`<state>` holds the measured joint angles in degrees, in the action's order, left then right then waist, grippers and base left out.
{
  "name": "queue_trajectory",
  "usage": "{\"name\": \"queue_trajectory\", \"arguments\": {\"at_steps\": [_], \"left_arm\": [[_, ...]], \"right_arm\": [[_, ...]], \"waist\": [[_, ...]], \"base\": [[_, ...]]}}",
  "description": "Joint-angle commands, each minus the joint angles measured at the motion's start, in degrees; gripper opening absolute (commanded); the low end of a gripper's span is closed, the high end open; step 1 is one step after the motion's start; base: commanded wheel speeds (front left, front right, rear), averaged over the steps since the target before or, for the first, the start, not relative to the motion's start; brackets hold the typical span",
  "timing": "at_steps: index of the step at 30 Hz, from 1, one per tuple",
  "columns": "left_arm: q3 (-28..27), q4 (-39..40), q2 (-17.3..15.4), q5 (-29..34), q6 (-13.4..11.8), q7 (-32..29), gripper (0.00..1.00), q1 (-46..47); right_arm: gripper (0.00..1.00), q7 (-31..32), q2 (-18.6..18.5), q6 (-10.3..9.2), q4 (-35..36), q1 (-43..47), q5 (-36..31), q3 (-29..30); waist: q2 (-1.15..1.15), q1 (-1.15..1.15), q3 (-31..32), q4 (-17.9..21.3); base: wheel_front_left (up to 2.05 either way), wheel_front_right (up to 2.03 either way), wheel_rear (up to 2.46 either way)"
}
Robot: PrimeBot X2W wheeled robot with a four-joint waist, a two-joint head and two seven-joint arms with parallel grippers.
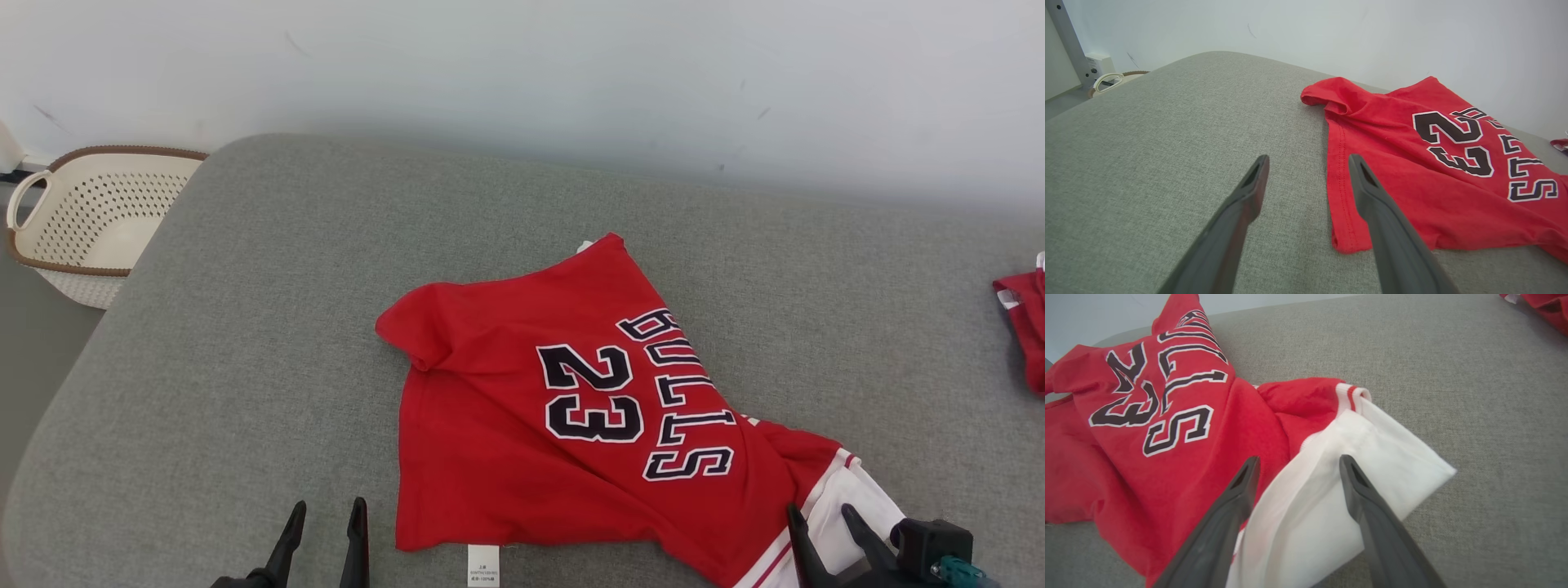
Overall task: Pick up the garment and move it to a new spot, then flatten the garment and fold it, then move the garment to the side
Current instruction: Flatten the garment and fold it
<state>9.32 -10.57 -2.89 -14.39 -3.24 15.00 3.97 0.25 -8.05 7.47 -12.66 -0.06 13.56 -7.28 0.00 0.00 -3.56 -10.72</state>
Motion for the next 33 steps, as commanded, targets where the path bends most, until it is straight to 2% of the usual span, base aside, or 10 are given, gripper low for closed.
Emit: {"name": "queue_trajectory", "arguments": {"at_steps": [1, 3, 5, 6, 25, 26, 27, 28, 29, 33], "left_arm": [[-0.22, 0.1, -0.03, -0.18, -0.25, 0.27, 1.0, 0.12], [-0.16, 0.16, -0.02, -0.23, -0.28, 0.27, 1.0, 0.12], [-0.08, 0.09, -0.03, -0.26, -0.24, 0.27, 1.0, 0.11], [-0.05, 0.02, -0.03, -0.25, -0.22, 0.27, 1.0, 0.13], [-0.53, -0.04, -0.02, 0.3, 0.51, 0.26, 1.0, 0.86], [-0.6, -0.03, -0.02, 0.3, 0.47, 0.27, 1.0, 0.91], [-0.51, -0.09, -0.02, 0.34, 0.44, 0.26, 1.0, 0.9], [-0.59, -0.11, -0.03, 0.37, 0.35, 0.27, 1.0, 0.88], [-0.6, -0.14, -0.03, 0.37, 0.37, 0.26, 1.0, 1.0], [-0.58, -0.36, -0.02, 0.51, 0.52, 0.27, 1.0, 1.29]], "right_arm": [[1.0, 0.73, 0.11, 0.05, 0.02, 0.96, -1.24, 0.71], [1.0, 1.81, 0.7, 0.05, -0.2, 1.28, -2.79, 1.39], [0.13, 1.91, 1.01, 0.05, -0.02, 1.23, -3.89, 2.3], [0.0, 1.91, 1.37, 0.05, -0.06, 1.21, -4.21, 2.62], [0.0, -8.86, 3.84, 0.05, 8.17, 10.27, 12.85, 3.89], [0.04, -8.57, 3.89, 0.05, 8.22, 11.07, 13.16, 3.9], [0.32, -8.52, 3.98, 0.04, 8.2, 11.83, 13.53, 4.38], [0.83, -8.16, 4.06, 0.05, 7.95, 12.62, 13.36, 4.66], [1.0, -8.53, 4.12, 0.05, 8.07, 12.88, 12.68, 4.96], [1.0, -10.3, 3.19, 0.05, 9.67, 11.91, 9.38, 5.98]], "waist": [[0.0, 0.0, 0.03, 0.07], [0.0, 0.0, 0.11, 0.19], [0.0, 0.0, 0.18, 0.29], [0.0, 0.0, 0.21, 0.33], [0.0, 0.0, -1.65, 5.88], [0.0, 0.0, -1.84, 6.38], [0.0, 0.0, -1.94, 6.76], [0.0, 0.0, -2.03, 7.2], [0.0, 0.0, -2.09, 7.53], [0.0, 0.0, -2.07, 8.28]], "base": [[0.0, 0.0, 0.0], [0.0, 0.0, 0.0], [0.0, 0.0, 0.0], [0.0, 0.0, 0.0], [0.0, 0.0, 0.0], [0.0, 0.0, 0.0], [0.0, 0.0, 0.0], [0.0, 0.0, 0.0], [0.0, 0.0, 0.0], [0.0, 0.0, 0.0]]}}
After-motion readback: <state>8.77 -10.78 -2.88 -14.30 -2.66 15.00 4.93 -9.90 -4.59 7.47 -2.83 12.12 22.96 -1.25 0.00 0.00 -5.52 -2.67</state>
